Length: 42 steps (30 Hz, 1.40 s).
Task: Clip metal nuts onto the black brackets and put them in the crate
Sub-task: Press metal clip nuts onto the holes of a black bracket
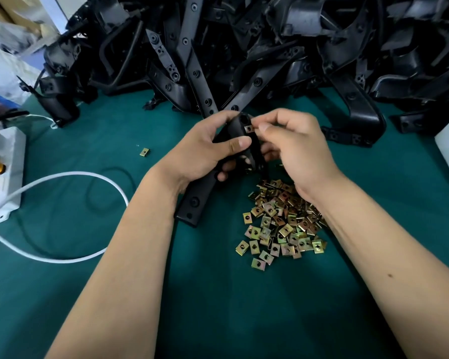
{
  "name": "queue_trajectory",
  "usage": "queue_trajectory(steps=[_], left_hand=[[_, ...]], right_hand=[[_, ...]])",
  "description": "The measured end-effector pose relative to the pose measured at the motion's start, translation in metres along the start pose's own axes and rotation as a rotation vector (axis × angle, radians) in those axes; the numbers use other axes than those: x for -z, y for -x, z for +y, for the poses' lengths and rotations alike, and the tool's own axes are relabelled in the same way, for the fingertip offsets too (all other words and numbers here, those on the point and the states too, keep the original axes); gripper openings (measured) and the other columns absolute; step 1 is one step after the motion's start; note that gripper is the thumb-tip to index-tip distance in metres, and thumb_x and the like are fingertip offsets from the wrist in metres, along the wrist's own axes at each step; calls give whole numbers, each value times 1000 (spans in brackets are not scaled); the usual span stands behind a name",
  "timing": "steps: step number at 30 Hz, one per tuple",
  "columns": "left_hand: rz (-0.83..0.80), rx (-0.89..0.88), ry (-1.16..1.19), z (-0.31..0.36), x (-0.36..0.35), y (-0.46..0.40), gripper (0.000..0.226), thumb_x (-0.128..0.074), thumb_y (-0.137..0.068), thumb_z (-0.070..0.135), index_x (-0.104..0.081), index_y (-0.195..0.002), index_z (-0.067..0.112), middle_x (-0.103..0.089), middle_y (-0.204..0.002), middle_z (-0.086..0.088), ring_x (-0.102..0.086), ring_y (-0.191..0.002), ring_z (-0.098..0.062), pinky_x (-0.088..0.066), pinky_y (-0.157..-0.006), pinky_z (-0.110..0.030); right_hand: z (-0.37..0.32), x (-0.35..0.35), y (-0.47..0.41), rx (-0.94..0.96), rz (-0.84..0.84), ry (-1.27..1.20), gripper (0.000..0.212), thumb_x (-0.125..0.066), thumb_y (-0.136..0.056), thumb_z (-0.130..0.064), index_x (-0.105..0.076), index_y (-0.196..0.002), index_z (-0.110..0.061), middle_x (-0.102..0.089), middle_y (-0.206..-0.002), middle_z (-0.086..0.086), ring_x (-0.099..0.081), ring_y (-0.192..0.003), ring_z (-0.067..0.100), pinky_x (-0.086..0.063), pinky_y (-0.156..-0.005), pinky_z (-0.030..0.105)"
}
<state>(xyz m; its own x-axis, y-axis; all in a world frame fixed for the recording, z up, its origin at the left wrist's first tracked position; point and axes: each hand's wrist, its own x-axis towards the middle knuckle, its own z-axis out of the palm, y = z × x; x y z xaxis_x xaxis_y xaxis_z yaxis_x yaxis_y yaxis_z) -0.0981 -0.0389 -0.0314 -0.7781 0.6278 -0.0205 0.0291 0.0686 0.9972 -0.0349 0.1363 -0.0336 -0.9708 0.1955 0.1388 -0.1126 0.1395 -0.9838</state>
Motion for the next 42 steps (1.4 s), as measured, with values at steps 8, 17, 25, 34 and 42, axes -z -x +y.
queue_trajectory(steps=[8,17,25,34,42], left_hand=[[195,-9,165,-2,5,0,14,-60,-103,11,-56,-116,12,-61,-77,-3,-43,-54,-15,-40,-42,-22],[257,-5,399,-7,20,2,37,-76,-82,9,-55,-113,11,-60,-84,1,-45,-59,-12,-40,-47,-21],[180,-30,157,-4,17,4,53,-87,-70,11,-57,-114,11,-74,-90,-1,-54,-52,-12,-50,-50,-21],[139,-54,109,-3,8,3,57,-86,-68,14,-58,-118,12,-75,-96,3,-63,-64,-6,-52,-52,-20],[132,-69,104,-3,3,2,59,-86,-70,12,-57,-121,9,-74,-95,1,-64,-69,-10,-52,-53,-20]], right_hand=[[-3,12,-4,223,-49,422,17,-65,-98,-22,-70,-114,-22,-76,-93,-9,-69,-91,9,-55,-84,30],[2,14,-4,335,-369,852,10,-84,-83,-32,-79,-92,-32,-54,-106,-4,-37,-111,16,-38,-101,33],[7,6,-6,251,-67,616,19,-75,-92,-13,-74,-109,-20,-65,-83,-18,-58,-76,-8,-44,-71,16],[0,1,-4,-90,110,-170,16,-78,-85,-2,-79,-85,-17,-77,-79,3,-74,-84,16,-54,-67,22],[-5,-8,1,-234,138,-348,10,-81,-84,-4,-79,-82,-14,-78,-86,12,-73,-79,23,-62,-78,40]])
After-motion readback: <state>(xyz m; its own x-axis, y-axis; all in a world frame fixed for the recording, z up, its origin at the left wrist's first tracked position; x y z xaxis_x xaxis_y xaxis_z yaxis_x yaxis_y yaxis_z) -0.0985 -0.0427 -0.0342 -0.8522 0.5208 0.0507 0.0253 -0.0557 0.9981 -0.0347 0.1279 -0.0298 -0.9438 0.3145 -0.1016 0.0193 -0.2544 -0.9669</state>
